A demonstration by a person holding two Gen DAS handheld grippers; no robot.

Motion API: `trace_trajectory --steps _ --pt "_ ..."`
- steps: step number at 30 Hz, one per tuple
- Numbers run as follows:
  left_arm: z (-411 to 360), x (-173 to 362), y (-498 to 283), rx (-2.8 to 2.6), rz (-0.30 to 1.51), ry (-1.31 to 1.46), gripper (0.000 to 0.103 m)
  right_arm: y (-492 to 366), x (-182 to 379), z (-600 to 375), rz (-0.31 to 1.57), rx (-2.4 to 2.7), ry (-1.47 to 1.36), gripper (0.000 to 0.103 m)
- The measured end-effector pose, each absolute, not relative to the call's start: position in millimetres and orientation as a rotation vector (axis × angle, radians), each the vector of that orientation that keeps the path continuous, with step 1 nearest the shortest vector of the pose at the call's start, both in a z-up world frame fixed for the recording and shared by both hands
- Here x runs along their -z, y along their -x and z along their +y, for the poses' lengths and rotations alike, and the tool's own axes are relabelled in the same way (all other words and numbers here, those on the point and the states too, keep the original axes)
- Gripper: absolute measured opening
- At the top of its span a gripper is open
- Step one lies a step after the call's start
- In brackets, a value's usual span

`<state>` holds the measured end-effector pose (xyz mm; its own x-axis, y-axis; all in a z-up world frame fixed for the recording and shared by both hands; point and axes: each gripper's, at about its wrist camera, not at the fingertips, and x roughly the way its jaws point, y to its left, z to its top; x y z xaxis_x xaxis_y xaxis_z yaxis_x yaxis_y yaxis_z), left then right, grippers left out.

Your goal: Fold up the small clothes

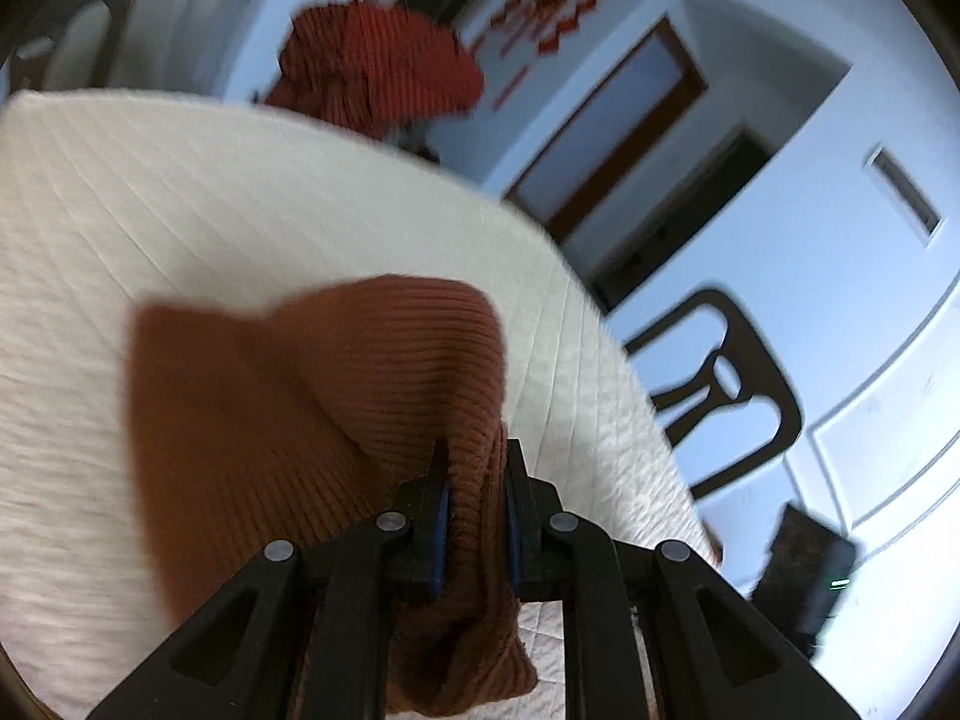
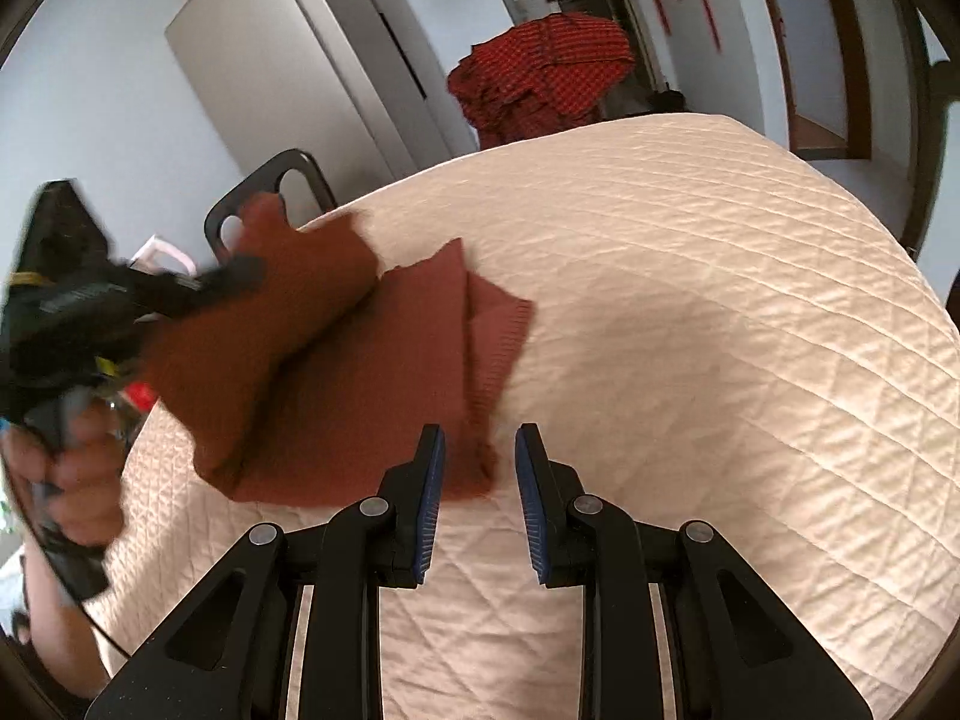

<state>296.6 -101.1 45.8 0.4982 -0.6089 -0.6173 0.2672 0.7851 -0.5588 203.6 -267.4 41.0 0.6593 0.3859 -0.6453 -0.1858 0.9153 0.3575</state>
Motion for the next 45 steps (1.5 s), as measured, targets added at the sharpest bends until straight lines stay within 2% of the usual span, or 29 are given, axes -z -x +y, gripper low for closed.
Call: trace_trajectory --steps 4,6,9,11,12,13,15,23,27,36,38,40,45 --pt "-122 -19 -299 0.565 0.978 0.409 0.020 -202 -39 -277 0.786 -0.333 -0.300 0.025" --pt "-120 -27 -291 0.606 0.953 0.427 0.028 -199 -40 -284 0.777 -0.346 -0.324 0.025" --pt "-106 -51 -276 0.650 0.872 0.437 0.030 -201 -44 -287 0.757 -0.375 -0.376 0.025" --pt "-91 -67 -265 0.621 0.810 0.411 0.035 -204 -46 -287 0.746 -0.415 -0.424 0.026" --pt "-84 -72 -261 0.600 0.784 0.396 0.037 -206 -47 -285 0.742 -0.448 -0.456 0.030" --pt "-75 -76 -256 0.566 0.763 0.372 0.037 -207 -48 -283 0.737 -0.482 -0.484 0.039" --pt "-58 -76 -247 0.490 0.735 0.316 0.037 -210 -48 -277 0.732 -0.539 -0.528 0.048" --pt "-34 -39 -242 0.393 0.800 0.267 0.037 -239 -33 -255 0.852 -0.636 -0.655 0.048" --pt "-43 -35 -239 0.402 0.788 0.224 0.037 -250 -21 -249 0.930 -0.647 -0.697 0.060" --pt "-46 -27 -237 0.401 0.784 0.192 0.037 -268 -16 -252 0.963 -0.625 -0.773 0.060" --pt "-47 -27 -236 0.400 0.781 0.180 0.037 -271 -17 -248 0.965 -0.614 -0.744 0.056" --pt "-48 -26 -237 0.397 0.780 0.173 0.037 -273 -21 -243 0.969 -0.588 -0.671 0.013" --pt "-51 -28 -235 0.401 0.777 0.163 0.037 -261 -39 -250 0.881 -0.610 -0.627 0.012"
